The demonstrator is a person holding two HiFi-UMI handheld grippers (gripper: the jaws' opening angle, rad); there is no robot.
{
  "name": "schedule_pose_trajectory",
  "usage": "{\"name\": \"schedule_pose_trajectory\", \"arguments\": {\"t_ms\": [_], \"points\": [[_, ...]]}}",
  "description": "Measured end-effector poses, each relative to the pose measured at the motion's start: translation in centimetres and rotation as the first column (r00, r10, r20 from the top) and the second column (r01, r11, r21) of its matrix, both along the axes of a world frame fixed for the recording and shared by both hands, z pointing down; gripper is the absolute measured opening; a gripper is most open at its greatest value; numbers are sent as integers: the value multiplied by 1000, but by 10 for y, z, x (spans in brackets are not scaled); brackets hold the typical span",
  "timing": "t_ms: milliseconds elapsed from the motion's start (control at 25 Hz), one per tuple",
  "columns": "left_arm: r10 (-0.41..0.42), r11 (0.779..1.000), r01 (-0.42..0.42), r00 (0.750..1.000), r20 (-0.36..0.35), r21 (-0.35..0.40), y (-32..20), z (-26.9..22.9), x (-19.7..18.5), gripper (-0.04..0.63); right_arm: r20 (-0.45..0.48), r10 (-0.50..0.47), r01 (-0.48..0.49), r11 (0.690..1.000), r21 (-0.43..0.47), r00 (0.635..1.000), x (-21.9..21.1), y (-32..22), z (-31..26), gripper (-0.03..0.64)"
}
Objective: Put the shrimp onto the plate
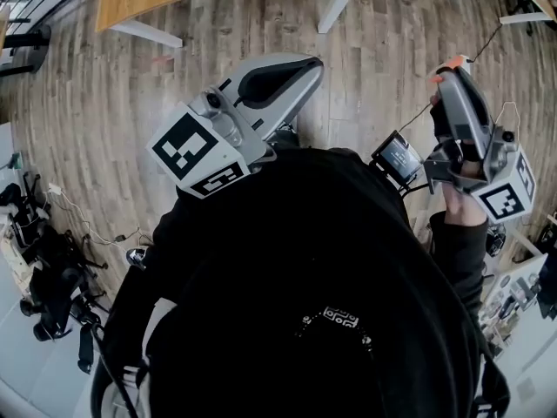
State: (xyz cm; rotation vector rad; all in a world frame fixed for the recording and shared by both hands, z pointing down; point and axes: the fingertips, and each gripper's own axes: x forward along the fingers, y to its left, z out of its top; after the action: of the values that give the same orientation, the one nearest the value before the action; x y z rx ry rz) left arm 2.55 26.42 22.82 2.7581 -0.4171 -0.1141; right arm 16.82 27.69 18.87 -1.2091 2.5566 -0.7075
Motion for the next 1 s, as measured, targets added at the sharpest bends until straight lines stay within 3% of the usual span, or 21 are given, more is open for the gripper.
{"name": "schedule_pose_trajectory", "arguments": {"t_ms": [240,720,1000], "points": [[-13,1000,13,1000,0,-6,-24,10,-33,5,-28,-63,63,998,-16,998,-44,-42,0,69],[-123,992,123,992,5,-12,-44,9,-63,5,0,-180,180,983,-25,984,-78,-88,3,69],[-204,978,205,979,20,-30,-100,17,-60,5,24,-261,261,965,-27,965,-78,-149,15,69]]}}
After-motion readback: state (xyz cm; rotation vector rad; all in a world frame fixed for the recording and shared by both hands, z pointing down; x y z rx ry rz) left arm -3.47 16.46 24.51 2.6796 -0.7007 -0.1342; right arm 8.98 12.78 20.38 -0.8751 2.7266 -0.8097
